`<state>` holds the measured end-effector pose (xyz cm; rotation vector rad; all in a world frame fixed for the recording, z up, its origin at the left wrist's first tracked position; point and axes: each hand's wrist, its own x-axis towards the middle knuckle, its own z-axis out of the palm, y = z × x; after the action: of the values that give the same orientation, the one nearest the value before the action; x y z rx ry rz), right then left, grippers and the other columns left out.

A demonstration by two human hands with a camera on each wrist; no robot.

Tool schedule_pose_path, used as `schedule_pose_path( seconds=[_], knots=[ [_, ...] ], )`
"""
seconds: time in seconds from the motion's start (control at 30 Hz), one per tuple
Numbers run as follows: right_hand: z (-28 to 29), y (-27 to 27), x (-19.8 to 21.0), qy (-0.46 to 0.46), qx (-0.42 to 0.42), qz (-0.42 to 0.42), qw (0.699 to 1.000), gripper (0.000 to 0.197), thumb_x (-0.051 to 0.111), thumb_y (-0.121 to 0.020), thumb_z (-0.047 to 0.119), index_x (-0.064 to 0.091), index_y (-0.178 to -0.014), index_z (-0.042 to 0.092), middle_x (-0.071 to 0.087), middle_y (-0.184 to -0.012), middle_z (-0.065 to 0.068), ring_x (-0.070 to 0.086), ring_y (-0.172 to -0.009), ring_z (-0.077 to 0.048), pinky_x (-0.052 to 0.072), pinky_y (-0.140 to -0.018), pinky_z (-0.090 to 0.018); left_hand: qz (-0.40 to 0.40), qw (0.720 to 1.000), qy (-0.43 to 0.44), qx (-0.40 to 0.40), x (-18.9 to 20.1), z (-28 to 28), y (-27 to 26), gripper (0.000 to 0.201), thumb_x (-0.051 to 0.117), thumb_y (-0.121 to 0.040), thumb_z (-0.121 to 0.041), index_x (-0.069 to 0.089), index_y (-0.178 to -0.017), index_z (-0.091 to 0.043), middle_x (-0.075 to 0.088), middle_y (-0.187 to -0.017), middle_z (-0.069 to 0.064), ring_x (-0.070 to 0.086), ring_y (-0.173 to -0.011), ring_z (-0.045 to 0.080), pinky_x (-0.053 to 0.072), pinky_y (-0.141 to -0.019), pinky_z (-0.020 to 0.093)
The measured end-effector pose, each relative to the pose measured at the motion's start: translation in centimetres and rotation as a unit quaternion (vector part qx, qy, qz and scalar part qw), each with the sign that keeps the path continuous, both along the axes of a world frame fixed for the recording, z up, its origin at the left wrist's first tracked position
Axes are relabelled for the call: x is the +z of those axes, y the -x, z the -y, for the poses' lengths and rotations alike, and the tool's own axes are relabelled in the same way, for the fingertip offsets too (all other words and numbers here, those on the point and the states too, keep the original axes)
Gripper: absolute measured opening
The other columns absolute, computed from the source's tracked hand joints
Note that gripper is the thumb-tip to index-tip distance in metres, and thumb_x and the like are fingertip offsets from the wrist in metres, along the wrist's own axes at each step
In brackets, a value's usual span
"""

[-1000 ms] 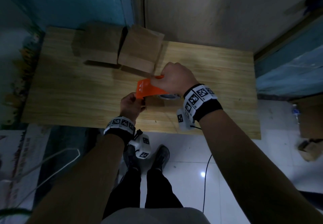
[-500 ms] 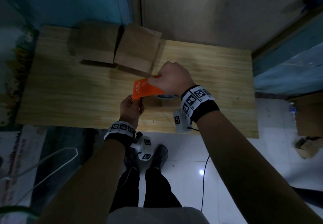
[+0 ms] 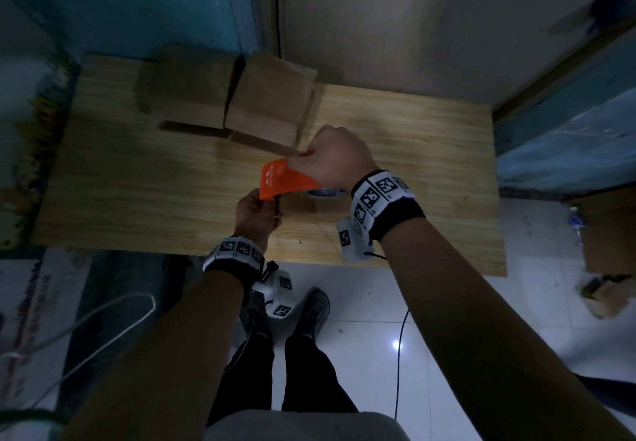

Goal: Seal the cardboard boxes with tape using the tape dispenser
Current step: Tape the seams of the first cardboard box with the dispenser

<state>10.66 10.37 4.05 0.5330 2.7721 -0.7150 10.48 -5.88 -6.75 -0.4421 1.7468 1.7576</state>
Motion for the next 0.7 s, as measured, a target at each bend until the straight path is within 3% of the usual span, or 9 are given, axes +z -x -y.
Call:
schedule_pose_path(
  seconds=[0.17, 0.23, 0.4, 0.53, 0.7],
  knots=[
    [0.1, -0.1, -0.2, -0.001, -0.004, -0.001, 1.0, 0.051, 0.057, -0.08, 0.061, 0.05, -0.051, 0.02, 0.05, -0.056, 0.002, 0.054, -0.057, -0.017, 0.033, -0.055, -0.027, 0.0, 1.0, -0.002, 0.018, -0.4, -0.3, -0.3, 0.016, 0.055, -0.096, -0.009, 0.058, -0.081, -0.013, 0.055, -0.056, -0.003, 0.046, -0.051, 0.01, 0.036, -0.052, 0.027],
    [0.1, -0.1, -0.2, -0.004, -0.005, 0.001, 1.0, 0.049, 0.057, -0.079, 0.063, 0.052, -0.054, 0.02, 0.052, -0.058, 0.003, 0.055, -0.06, -0.017, 0.034, -0.056, -0.027, -0.019, 1.0, 0.006, 0.023, -0.7, -0.3, -0.5, 0.014, 0.054, -0.096, -0.009, 0.057, -0.085, -0.017, 0.056, -0.06, -0.002, 0.047, -0.052, 0.01, 0.035, -0.05, 0.025],
    [0.2, -0.2, -0.4, -0.002, -0.015, -0.003, 1.0, 0.048, 0.056, -0.076, 0.064, 0.056, -0.057, 0.02, 0.055, -0.06, 0.003, 0.058, -0.062, -0.017, 0.036, -0.057, -0.027, -0.171, 0.984, 0.052, 0.011, -1.2, -0.3, -0.8, 0.023, 0.057, -0.091, 0.002, 0.061, -0.088, -0.02, 0.058, -0.073, 0.0, 0.054, -0.062, 0.006, 0.046, -0.056, 0.026],
    [0.2, -0.4, -0.5, -0.003, -0.02, -0.007, 1.0, 0.048, 0.056, -0.076, 0.064, 0.055, -0.057, 0.02, 0.055, -0.061, 0.004, 0.059, -0.064, -0.018, 0.037, -0.058, -0.027, -0.169, 0.984, 0.049, 0.028, -1.7, -0.5, -1.2, 0.015, 0.058, -0.092, 0.003, 0.068, -0.097, -0.007, 0.062, -0.076, 0.0, 0.056, -0.062, -0.001, 0.049, -0.06, 0.019],
    [0.4, -0.3, -0.4, -0.009, -0.021, -0.004, 1.0, 0.048, 0.055, -0.076, 0.066, 0.056, -0.06, 0.02, 0.058, -0.066, 0.004, 0.059, -0.065, -0.017, 0.035, -0.057, -0.027, -0.252, 0.962, 0.099, -0.025, -1.1, 0.1, -1.3, 0.023, 0.048, -0.093, 0.005, 0.064, -0.089, -0.011, 0.058, -0.071, -0.007, 0.054, -0.06, -0.008, 0.042, -0.059, 0.008]
  ],
)
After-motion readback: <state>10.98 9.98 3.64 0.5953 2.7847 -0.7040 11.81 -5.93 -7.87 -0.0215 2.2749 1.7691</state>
